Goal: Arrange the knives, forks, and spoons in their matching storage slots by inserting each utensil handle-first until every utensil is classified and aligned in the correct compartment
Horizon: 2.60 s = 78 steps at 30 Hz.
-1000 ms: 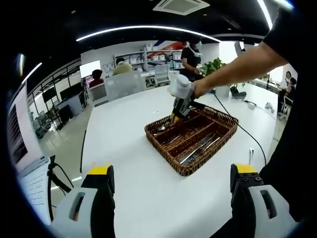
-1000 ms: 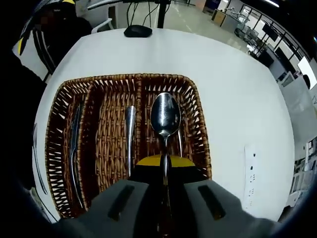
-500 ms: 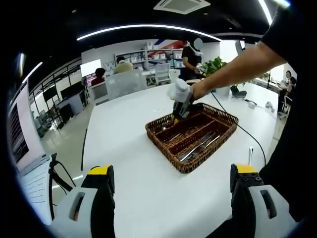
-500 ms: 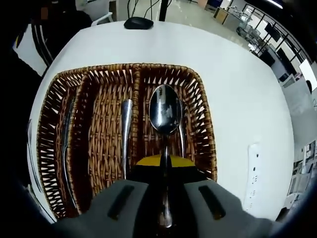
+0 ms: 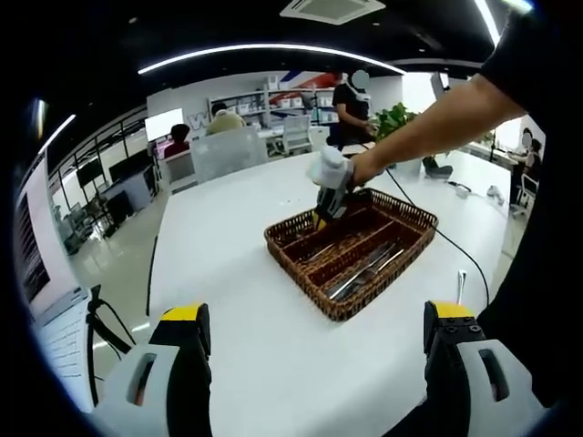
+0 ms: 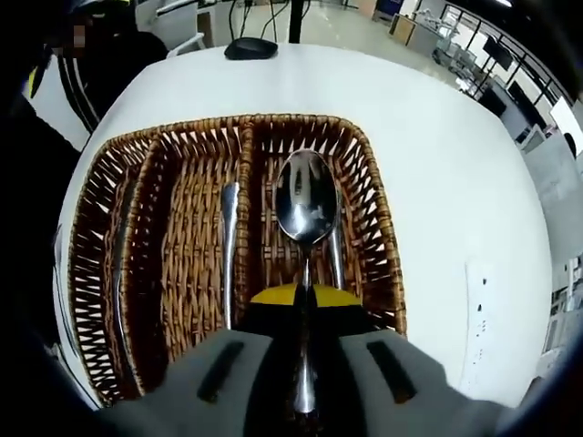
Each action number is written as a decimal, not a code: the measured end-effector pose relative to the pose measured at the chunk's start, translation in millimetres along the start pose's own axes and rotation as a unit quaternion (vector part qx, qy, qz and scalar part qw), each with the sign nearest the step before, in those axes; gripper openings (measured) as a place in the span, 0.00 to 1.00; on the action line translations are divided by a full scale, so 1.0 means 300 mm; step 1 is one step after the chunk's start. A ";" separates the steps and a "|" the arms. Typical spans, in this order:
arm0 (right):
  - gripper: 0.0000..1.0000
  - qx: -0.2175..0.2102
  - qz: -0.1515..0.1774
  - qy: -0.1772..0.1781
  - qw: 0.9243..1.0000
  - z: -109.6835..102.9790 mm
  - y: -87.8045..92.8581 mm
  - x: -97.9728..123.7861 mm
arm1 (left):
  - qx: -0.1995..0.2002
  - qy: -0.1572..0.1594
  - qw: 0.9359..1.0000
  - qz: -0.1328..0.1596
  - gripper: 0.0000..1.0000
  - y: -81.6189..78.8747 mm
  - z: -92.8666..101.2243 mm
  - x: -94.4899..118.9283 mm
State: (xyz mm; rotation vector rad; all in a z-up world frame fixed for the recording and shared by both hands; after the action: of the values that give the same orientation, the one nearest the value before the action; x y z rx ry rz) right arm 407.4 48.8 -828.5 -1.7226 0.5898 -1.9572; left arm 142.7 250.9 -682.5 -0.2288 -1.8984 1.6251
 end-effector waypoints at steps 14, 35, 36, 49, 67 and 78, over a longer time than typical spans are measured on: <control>0.32 0.009 0.105 0.048 0.993 0.049 -0.042 0.070 | 0.002 0.008 1.000 -0.003 0.99 0.005 0.025 -0.010; 1.00 -0.124 0.250 0.208 0.938 -0.189 -0.057 0.568 | 0.003 0.027 0.998 0.058 0.99 -0.098 0.024 -0.090; 1.00 -0.131 0.247 0.218 0.935 -0.223 -0.040 0.602 | 0.003 0.032 0.997 0.065 0.99 -0.107 0.028 -0.100; 1.00 -0.203 0.250 0.343 0.883 -0.478 0.099 0.913 | -0.011 0.058 0.995 0.081 0.99 -0.096 0.025 -0.101; 1.00 -0.222 0.248 0.373 0.866 -0.636 0.206 1.040 | -0.012 -0.004 0.995 0.097 0.99 -0.162 0.076 -0.055; 1.00 -0.203 0.268 0.366 0.868 -0.662 0.162 1.043 | -0.040 0.000 0.995 0.090 0.99 -0.222 0.135 -0.008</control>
State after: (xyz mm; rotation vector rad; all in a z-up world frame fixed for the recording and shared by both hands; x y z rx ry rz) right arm 180.0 -174.9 -633.6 -0.7676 1.6434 -2.0880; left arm 139.4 201.0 -622.8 -0.4461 -1.9934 1.6651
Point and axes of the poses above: the point that each gripper's makers call its tool centre point, and the gripper's own axes: x roughly backward along the fingers, z roughly to its right, y roughly out of its underside, the point moved 4 cm from there along x, roughly backward along the fingers, and after that the axes turned 11 degrees about z, right-handed, at the moved point
